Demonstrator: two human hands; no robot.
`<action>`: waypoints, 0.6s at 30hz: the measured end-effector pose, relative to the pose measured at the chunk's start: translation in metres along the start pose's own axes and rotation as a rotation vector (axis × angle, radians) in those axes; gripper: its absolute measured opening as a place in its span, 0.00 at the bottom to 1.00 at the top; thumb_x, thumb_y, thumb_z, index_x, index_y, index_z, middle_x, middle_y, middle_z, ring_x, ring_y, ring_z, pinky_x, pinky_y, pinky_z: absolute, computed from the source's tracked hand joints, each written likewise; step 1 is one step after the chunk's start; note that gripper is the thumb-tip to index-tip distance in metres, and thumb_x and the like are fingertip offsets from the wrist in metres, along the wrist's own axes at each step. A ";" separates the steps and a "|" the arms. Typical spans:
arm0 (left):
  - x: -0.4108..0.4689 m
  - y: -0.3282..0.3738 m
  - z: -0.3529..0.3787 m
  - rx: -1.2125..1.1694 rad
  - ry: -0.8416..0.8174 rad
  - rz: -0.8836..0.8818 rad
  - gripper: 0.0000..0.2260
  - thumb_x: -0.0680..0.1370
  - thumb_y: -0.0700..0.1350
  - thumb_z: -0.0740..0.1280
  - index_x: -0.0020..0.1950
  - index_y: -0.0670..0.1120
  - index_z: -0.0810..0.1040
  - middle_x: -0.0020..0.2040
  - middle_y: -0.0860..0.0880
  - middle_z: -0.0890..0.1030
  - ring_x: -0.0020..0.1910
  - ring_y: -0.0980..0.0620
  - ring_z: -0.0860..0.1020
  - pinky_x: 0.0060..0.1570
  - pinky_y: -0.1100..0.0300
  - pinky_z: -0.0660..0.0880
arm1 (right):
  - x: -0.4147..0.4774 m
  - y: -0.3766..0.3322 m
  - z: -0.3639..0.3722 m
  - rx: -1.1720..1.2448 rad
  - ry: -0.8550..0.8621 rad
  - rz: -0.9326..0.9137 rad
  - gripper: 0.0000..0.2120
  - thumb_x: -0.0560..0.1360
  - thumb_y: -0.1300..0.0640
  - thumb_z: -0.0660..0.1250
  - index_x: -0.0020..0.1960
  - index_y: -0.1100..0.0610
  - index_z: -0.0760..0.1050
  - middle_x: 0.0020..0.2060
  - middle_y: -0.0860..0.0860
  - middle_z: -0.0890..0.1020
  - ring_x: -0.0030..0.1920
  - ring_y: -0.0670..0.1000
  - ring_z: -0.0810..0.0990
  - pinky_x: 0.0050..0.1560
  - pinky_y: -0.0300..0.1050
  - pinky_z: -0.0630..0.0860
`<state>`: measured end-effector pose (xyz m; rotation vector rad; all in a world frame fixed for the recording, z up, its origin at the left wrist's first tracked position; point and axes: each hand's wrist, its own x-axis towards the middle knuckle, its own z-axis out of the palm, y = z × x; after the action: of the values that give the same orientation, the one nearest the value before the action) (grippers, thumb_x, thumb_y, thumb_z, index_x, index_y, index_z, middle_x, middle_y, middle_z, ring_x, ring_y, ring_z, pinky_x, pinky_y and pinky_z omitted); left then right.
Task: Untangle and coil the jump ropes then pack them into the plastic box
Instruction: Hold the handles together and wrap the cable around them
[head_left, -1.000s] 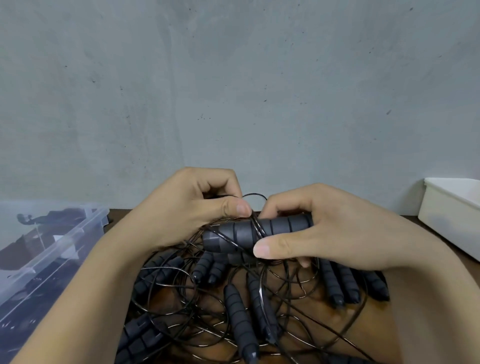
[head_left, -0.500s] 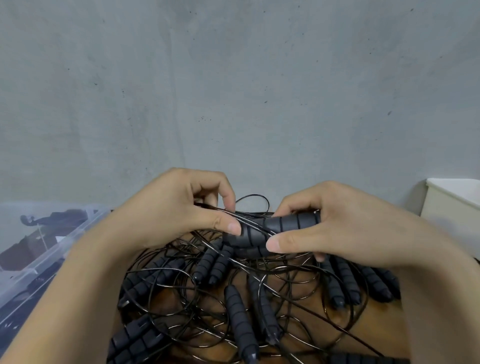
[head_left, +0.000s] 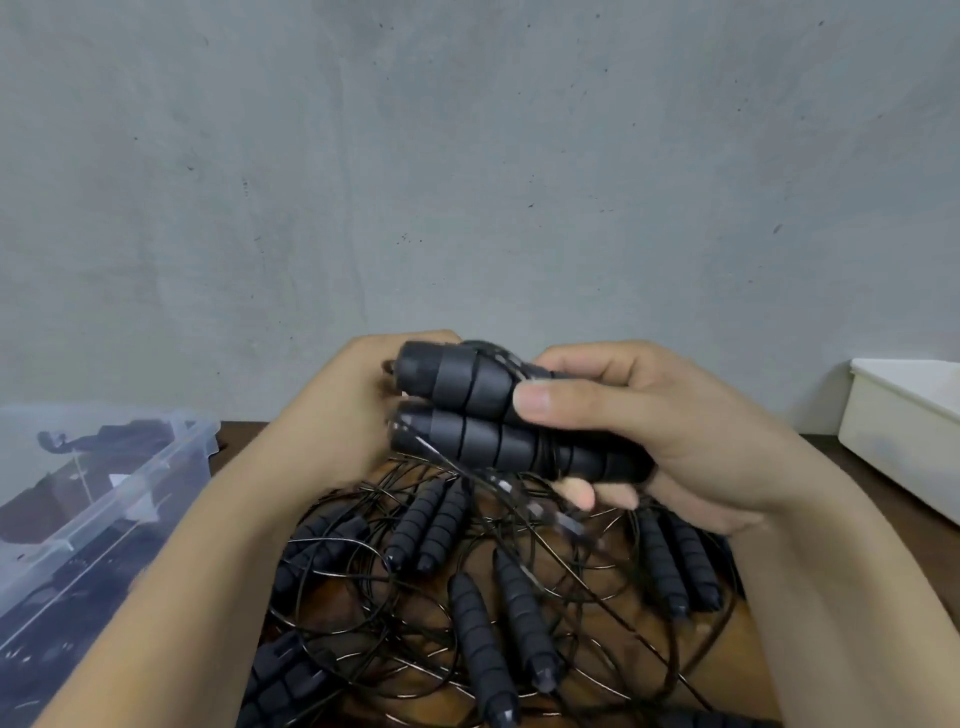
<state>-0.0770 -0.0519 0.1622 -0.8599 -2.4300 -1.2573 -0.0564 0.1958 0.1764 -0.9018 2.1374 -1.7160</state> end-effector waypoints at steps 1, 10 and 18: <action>0.000 -0.001 0.000 0.041 0.039 0.001 0.17 0.76 0.33 0.66 0.43 0.55 0.84 0.41 0.59 0.86 0.40 0.64 0.82 0.42 0.71 0.74 | 0.000 -0.002 0.000 0.002 0.028 -0.011 0.18 0.77 0.45 0.77 0.51 0.60 0.83 0.34 0.61 0.80 0.29 0.56 0.72 0.25 0.43 0.65; 0.003 0.002 -0.002 0.275 0.179 -0.046 0.19 0.77 0.42 0.74 0.40 0.69 0.80 0.42 0.71 0.82 0.45 0.70 0.79 0.42 0.72 0.69 | -0.001 -0.027 -0.004 -0.090 0.167 -0.062 0.20 0.74 0.43 0.76 0.52 0.59 0.84 0.36 0.63 0.82 0.28 0.56 0.72 0.26 0.43 0.66; -0.004 0.034 -0.003 -0.042 0.190 -0.082 0.10 0.79 0.52 0.76 0.60 0.54 0.85 0.56 0.57 0.86 0.59 0.60 0.82 0.61 0.52 0.78 | 0.003 -0.055 -0.001 -0.074 0.104 -0.113 0.22 0.74 0.44 0.75 0.55 0.63 0.82 0.44 0.58 0.84 0.32 0.55 0.78 0.24 0.43 0.67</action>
<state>-0.0532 -0.0402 0.1841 -0.6253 -2.3163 -1.3575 -0.0421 0.1889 0.2294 -0.9914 2.2703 -1.7846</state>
